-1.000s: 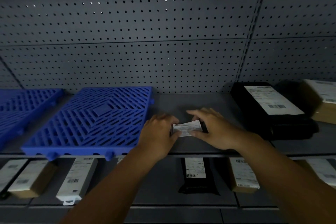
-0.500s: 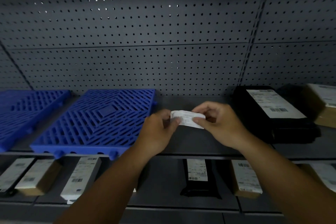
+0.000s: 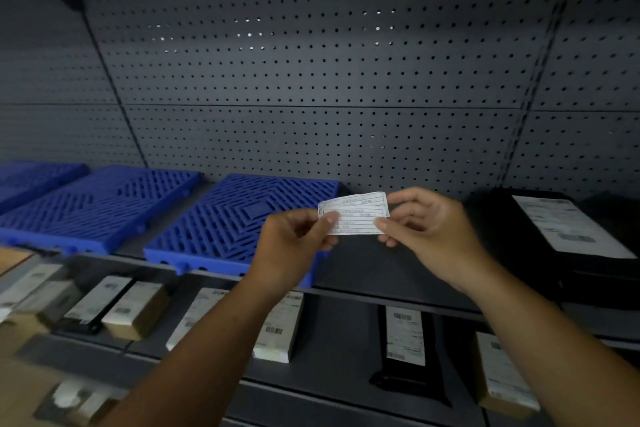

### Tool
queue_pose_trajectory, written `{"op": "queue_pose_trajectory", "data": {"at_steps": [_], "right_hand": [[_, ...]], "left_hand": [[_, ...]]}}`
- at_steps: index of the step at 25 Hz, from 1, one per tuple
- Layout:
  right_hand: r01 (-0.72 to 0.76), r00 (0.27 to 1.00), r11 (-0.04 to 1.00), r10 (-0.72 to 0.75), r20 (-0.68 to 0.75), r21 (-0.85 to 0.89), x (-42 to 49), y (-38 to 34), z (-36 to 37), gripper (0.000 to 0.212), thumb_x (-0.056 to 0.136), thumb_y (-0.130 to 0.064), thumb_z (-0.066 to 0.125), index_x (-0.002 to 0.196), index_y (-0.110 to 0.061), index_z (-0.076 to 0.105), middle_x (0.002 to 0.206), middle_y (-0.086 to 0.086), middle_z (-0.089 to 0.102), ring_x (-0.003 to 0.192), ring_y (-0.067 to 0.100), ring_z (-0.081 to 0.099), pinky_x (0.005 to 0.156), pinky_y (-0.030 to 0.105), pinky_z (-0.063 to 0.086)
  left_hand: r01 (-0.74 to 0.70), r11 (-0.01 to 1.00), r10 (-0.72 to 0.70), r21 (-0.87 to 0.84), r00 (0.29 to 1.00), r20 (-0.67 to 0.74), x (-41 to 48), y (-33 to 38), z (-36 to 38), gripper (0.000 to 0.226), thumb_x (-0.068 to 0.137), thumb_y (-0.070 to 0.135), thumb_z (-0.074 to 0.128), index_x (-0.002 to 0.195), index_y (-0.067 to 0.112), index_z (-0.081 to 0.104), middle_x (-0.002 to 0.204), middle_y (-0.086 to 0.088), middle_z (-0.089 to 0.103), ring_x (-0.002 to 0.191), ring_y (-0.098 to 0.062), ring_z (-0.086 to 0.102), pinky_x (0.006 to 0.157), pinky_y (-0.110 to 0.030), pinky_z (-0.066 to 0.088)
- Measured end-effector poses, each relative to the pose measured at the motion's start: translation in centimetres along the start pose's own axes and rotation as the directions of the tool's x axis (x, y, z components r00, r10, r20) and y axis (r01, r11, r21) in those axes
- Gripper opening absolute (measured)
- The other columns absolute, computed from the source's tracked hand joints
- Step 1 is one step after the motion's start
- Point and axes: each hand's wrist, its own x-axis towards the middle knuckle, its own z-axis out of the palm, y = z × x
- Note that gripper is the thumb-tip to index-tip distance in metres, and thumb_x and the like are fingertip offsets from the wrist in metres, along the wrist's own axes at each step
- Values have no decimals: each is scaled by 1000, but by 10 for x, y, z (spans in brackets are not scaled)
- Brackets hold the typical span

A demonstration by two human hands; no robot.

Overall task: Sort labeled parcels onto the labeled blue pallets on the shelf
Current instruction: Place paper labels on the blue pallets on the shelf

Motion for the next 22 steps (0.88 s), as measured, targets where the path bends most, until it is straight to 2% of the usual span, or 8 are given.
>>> {"op": "queue_pose_trajectory", "data": {"at_steps": [6, 10, 15, 19, 22], "right_hand": [[10, 998, 996, -16, 63, 92, 6, -6, 30, 28, 82, -4, 81, 107, -8, 69, 82, 10, 77, 68, 24, 73, 61, 25, 57], [3, 995, 988, -18, 97, 152, 4, -6, 53, 31, 83, -1, 79, 111, -7, 68, 85, 12, 77, 72, 26, 74, 64, 24, 57], [-12, 994, 989, -5, 111, 147, 11, -12, 88, 32, 83, -1, 78, 113, -8, 68, 88, 13, 77, 74, 29, 74, 67, 25, 58], [-21, 996, 990, 8, 90, 140, 20, -15, 131, 32, 83, -3, 79, 112, -11, 70, 88, 14, 77, 72, 26, 73, 67, 26, 58], [-23, 999, 995, 19, 38, 93, 30, -14, 172, 31, 83, -6, 80, 111, -14, 70, 87, 12, 77, 72, 25, 74, 68, 24, 58]], "left_hand": [[-31, 999, 32, 41, 999, -41, -18, 11, -35, 15, 96, 23, 69, 89, 15, 80, 82, -9, 79, 76, -19, 76, 74, -24, 60], [35, 999, -36, -16, 998, -56, -27, 10, -59, 17, 95, 20, 70, 92, 6, 79, 79, -10, 78, 72, -16, 75, 72, -22, 59], [43, 998, -45, -41, 998, -34, -24, 2, -101, 18, 94, 23, 72, 82, 12, 79, 77, -8, 78, 74, -18, 75, 75, -24, 59], [30, 997, -30, -66, 1000, -4, -13, -12, -146, 23, 94, 30, 72, 90, 9, 80, 83, -10, 79, 78, -21, 76, 78, -25, 59], [15, 998, -13, -53, 999, 50, 2, -25, -189, 26, 94, 36, 68, 83, 15, 80, 86, -9, 79, 80, -24, 77, 80, -28, 61]]}}
